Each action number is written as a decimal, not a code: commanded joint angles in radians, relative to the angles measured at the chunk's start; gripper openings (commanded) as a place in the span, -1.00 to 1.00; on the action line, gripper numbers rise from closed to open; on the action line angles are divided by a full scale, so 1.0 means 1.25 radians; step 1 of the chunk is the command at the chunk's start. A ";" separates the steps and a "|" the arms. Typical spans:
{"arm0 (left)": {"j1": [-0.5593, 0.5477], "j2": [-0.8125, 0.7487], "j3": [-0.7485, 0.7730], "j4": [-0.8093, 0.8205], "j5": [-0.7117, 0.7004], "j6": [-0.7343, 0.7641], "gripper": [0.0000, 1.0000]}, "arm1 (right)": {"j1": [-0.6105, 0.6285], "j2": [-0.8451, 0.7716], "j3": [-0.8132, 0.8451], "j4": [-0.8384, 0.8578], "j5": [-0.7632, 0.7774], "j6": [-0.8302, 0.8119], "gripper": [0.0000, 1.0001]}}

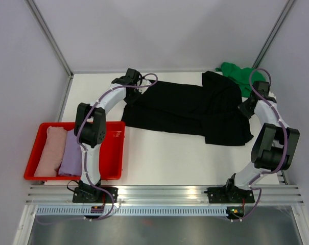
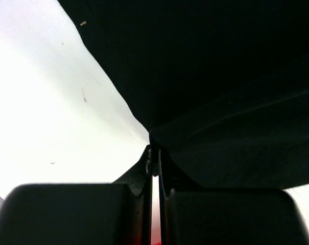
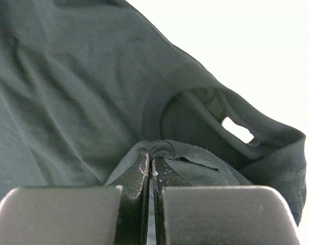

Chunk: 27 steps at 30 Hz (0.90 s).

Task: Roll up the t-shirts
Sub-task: Fold the tshirt

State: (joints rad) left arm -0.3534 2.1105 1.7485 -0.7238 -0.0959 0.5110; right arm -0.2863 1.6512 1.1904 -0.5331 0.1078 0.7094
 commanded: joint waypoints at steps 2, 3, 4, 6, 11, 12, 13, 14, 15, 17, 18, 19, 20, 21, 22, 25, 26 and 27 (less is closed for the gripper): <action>0.009 0.028 0.050 0.021 -0.034 -0.021 -0.95 | -0.007 0.028 0.059 0.040 0.024 -0.009 -0.99; 0.010 0.034 0.058 0.021 -0.035 -0.022 -0.95 | -0.007 0.030 0.061 0.044 0.023 -0.009 -0.99; 0.009 0.039 0.060 0.021 -0.036 -0.022 -0.95 | -0.007 0.039 0.061 0.045 0.024 -0.010 -0.99; 0.009 0.052 0.066 0.021 -0.040 -0.023 -0.95 | -0.007 0.052 0.063 0.056 0.019 -0.008 -0.99; 0.009 0.085 0.090 0.022 -0.083 -0.034 -0.49 | -0.007 0.089 0.066 0.085 -0.021 -0.005 -0.69; 0.009 0.089 0.095 0.021 -0.089 -0.037 -0.23 | -0.007 0.106 0.076 0.099 -0.031 -0.027 -0.47; 0.009 0.090 0.098 0.021 -0.094 -0.041 0.18 | -0.007 0.117 0.086 0.100 -0.037 -0.043 -0.05; 0.009 0.085 0.101 0.021 -0.091 -0.043 0.34 | -0.008 0.129 0.100 0.090 -0.033 -0.058 0.06; 0.009 0.078 0.100 0.019 -0.085 -0.049 0.55 | -0.007 0.150 0.138 0.049 -0.006 -0.070 0.19; 0.009 0.048 0.097 0.015 -0.072 -0.055 0.67 | -0.007 0.160 0.174 -0.004 0.025 -0.102 0.27; 0.009 0.038 0.097 0.010 -0.068 -0.063 0.72 | -0.007 0.152 0.177 -0.014 0.040 -0.110 0.29; 0.009 0.030 0.098 0.004 -0.063 -0.068 0.72 | -0.007 0.142 0.174 -0.023 0.043 -0.118 0.30; 0.009 0.010 0.098 -0.022 -0.047 -0.072 0.72 | -0.008 0.130 0.168 -0.034 0.043 -0.121 0.30; 0.009 0.000 0.097 -0.033 -0.036 -0.083 0.71 | -0.007 0.103 0.147 -0.040 0.045 -0.122 0.29; 0.009 -0.011 0.089 -0.049 -0.015 -0.091 0.70 | -0.008 0.088 0.133 -0.045 0.046 -0.123 0.29; 0.007 -0.065 0.053 -0.098 0.021 -0.097 0.57 | -0.011 0.024 0.060 -0.072 0.066 -0.123 0.34; 0.005 -0.093 0.017 -0.106 0.041 -0.093 0.52 | -0.014 0.008 0.016 -0.080 0.066 -0.116 0.34; -0.003 -0.109 -0.006 -0.115 0.051 -0.069 0.42 | -0.029 -0.028 -0.007 -0.080 0.061 -0.111 0.31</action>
State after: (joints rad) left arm -0.3450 2.0998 1.7924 -0.7963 -0.1085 0.4355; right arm -0.2955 1.7203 1.2552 -0.5732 0.1505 0.5777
